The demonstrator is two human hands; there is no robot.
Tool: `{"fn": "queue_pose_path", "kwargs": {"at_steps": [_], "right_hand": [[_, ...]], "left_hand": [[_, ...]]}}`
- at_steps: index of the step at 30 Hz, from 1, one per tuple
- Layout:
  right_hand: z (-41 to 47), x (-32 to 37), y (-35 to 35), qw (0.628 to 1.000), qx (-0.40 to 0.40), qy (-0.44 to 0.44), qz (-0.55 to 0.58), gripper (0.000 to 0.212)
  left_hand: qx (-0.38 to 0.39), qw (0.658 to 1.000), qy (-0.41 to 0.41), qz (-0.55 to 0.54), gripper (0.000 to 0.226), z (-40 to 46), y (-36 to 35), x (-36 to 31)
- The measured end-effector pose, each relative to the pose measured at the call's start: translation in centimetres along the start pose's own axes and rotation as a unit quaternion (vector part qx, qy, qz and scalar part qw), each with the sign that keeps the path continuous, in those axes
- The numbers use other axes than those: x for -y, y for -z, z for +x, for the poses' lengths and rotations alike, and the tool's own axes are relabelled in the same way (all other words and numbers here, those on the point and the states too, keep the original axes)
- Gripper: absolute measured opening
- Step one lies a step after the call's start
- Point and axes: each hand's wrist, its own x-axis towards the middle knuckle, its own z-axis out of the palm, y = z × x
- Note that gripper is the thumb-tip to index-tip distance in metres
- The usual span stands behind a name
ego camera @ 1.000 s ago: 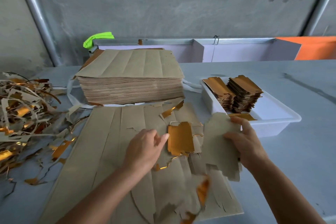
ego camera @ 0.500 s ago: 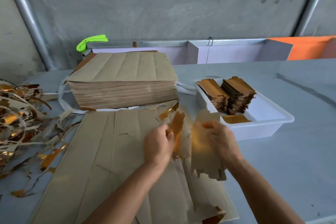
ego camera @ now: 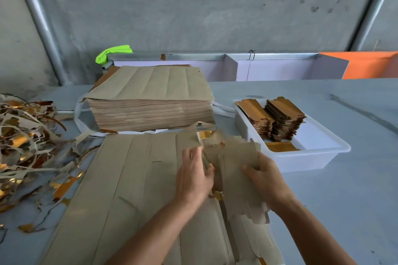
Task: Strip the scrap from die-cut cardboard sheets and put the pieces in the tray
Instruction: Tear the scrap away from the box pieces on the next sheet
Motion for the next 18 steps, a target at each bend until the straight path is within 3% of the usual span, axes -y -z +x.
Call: {"fn": "queue_pose_path", "kwargs": {"at_steps": [4,6,8,12,18], "right_hand": [[-0.5,1.3,-0.4,0.992,0.053,0.059,-0.102,0.026],[-0.7,2.0,-0.7,0.983,0.074,0.086,-0.145,0.029],[-0.8,2.5,-0.7,0.980,0.089,0.085,-0.155,0.032],[-0.5,2.7,0.0,0.989,0.102,0.039,-0.096,0.023],[0.3,2.5,1.3,0.998,0.029,-0.054,0.023,0.025]], "left_hand": [[0.145,0.988,-0.032,0.035,0.090,4.6,0.8,0.8],[0.226,0.973,-0.014,-0.036,0.082,5.9,1.2,0.9],[0.284,0.955,0.008,-0.086,0.051,6.2,1.5,0.9],[0.261,0.963,-0.062,0.006,0.020,6.4,2.5,1.7],[0.207,0.969,-0.065,0.114,0.031,7.4,5.9,3.3]]}}
